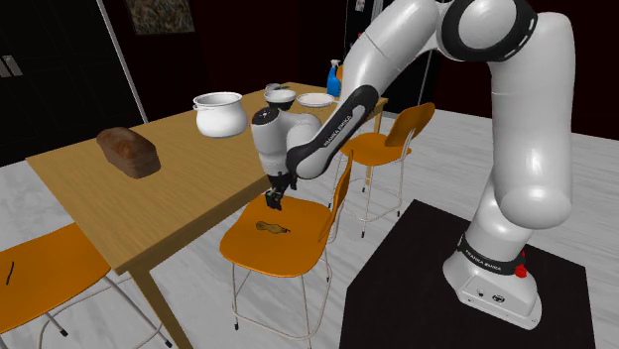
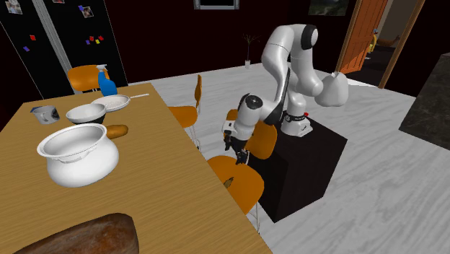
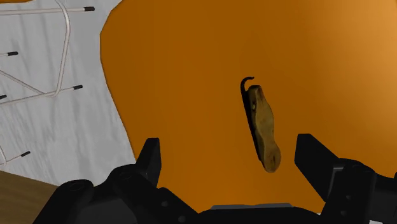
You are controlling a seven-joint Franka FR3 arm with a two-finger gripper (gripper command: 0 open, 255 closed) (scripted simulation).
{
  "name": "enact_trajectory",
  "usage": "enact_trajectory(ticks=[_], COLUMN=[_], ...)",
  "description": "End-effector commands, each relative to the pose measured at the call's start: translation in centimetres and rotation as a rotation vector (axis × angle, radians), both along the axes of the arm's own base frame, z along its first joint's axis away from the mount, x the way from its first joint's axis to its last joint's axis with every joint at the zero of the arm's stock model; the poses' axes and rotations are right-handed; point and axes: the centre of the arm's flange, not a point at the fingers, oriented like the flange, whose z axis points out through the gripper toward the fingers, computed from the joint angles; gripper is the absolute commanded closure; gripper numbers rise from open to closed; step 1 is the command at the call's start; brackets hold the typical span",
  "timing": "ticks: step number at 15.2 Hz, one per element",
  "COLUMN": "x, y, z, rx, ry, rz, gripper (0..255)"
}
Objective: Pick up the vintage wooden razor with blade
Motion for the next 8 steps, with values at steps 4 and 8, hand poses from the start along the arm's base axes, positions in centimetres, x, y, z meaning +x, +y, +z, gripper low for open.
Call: enact_trajectory(ticks=[4,8], x=[2.4,4.3], y=[2.7,4.6], z=[-5.8,-10.1], rx=[-0.046,-0.08], ry=[0.003,0.006], rz=[0.04,0.07], gripper=[0,0])
